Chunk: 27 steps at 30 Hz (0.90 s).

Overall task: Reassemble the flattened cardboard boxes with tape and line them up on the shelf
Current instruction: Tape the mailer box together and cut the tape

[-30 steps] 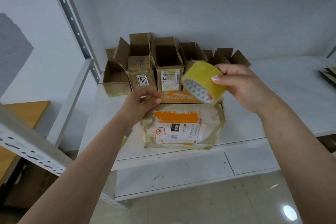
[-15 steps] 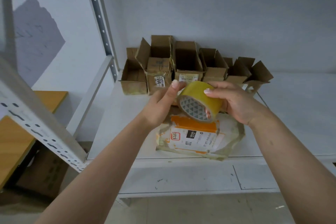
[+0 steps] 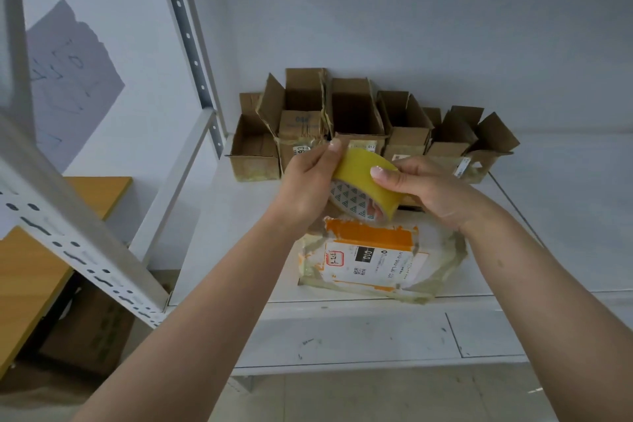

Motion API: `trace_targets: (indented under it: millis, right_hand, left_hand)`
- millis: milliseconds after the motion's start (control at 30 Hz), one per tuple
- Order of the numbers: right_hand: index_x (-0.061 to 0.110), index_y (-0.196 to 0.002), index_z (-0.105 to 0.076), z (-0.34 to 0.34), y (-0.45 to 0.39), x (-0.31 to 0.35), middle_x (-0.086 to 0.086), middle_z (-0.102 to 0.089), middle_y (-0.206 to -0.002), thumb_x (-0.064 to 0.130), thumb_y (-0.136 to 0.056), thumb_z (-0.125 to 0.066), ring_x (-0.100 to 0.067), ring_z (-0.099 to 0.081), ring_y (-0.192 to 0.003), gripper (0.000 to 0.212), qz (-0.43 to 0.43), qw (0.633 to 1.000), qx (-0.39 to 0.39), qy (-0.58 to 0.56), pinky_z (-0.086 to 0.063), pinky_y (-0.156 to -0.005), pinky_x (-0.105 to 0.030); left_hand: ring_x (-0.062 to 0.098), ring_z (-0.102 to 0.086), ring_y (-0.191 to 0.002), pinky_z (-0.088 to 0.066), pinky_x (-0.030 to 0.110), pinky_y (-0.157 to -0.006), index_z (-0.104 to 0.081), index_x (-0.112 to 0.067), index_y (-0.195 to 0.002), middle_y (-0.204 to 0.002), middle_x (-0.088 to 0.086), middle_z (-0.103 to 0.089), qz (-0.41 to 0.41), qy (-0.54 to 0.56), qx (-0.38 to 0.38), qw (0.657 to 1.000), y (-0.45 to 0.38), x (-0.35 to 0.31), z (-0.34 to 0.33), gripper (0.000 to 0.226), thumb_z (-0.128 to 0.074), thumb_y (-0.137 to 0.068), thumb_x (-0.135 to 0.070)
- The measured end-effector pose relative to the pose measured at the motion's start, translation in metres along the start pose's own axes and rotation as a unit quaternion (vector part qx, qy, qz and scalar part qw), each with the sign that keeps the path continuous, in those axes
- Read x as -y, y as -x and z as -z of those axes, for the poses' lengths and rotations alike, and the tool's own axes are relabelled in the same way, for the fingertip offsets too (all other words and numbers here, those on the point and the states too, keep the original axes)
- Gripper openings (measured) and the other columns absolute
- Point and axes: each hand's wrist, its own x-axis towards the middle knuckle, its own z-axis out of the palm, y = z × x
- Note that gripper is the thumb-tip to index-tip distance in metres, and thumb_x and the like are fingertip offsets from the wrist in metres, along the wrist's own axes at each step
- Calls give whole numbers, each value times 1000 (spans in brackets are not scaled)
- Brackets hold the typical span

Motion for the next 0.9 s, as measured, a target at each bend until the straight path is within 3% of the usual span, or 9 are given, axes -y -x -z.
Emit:
trace_targets:
  millis: [67,200,267,367,500,600,700,800,900]
  right_hand:
    - [29,-73,-78,4,1,-6,-4,-74,-95,55,-75,-60,-25,-65,-106,31,-3,1000,3,-22,-39,-106,-49]
    - [15,-94,-73,6,0,-12,-5,-73,-100,32,-81,-63,-23,-66,-105,23,-15,998,0,-66,-43,-103,-44]
    - [7,-100,-68,6,-1,-11,-13,-71,-103,36,-81,-71,-30,-64,-107,34,-11,998,-16,-67,-41,-106,-52]
    - [17,-97,-72,6,-2,-3,-13,-72,-102,52,-63,-70,-35,-62,-109,48,-5,997,-46,-62,-36,-109,-56]
    - [25,-74,-74,15,-7,10,2,-73,-76,58,-55,-69,-17,-68,-80,39,7,998,-63,-20,-51,-86,-41]
    - [19,-78,-75,20,-10,14,0,-74,-71,63,-49,-68,-16,-69,-67,53,-21,996,-76,45,-55,-72,-33]
    - [13,-83,-74,19,-11,16,0,-74,-72,70,-44,-66,-16,-71,-67,69,-49,993,-66,80,-54,-67,-28]
    - [8,-97,-72,20,-6,9,-6,-75,-84,72,-48,-64,-27,-71,-86,81,-60,995,-54,55,-52,-89,-39]
    - [19,-93,-74,21,2,4,-7,-74,-93,66,-53,-67,-30,-68,-99,63,-65,996,-55,-9,-44,-103,-52]
  left_hand:
    - [28,-67,-104,-57,49,-88,-63,-30,-124,-116,11,-66,37,40,-7,998,-1,5,2,35,-40,-102,-45]
    - [33,-66,-108,-54,55,-92,-63,-30,-127,-121,14,-64,68,86,-26,994,-4,16,1,39,-37,-102,-46]
    - [32,-67,-106,-54,56,-90,-62,-28,-128,-119,14,-66,62,92,-33,993,-5,20,1,39,-37,-103,-44]
    - [26,-71,-100,-59,49,-82,-61,-28,-127,-114,12,-70,38,76,-31,996,-7,26,1,36,-37,-104,-40]
    - [17,-68,-107,-57,39,-87,-58,-25,-127,-112,-4,-72,4,90,-51,995,-7,31,2,35,-35,-105,-38]
    - [8,-68,-104,-51,31,-90,-61,-29,-122,-107,-11,-72,-6,98,-93,991,-7,33,2,33,-36,-104,-40]
    - [8,-69,-103,-51,33,-92,-63,-31,-117,-109,-9,-73,-1,103,-110,989,-7,35,1,32,-35,-104,-39]
    - [12,-68,-106,-50,36,-97,-64,-21,-121,-117,-1,-71,20,146,-125,981,-9,34,4,37,-33,-106,-35]
    - [11,-66,-111,-49,30,-100,-58,-11,-132,-121,2,-69,17,139,-129,982,-8,36,8,41,-34,-106,-33]
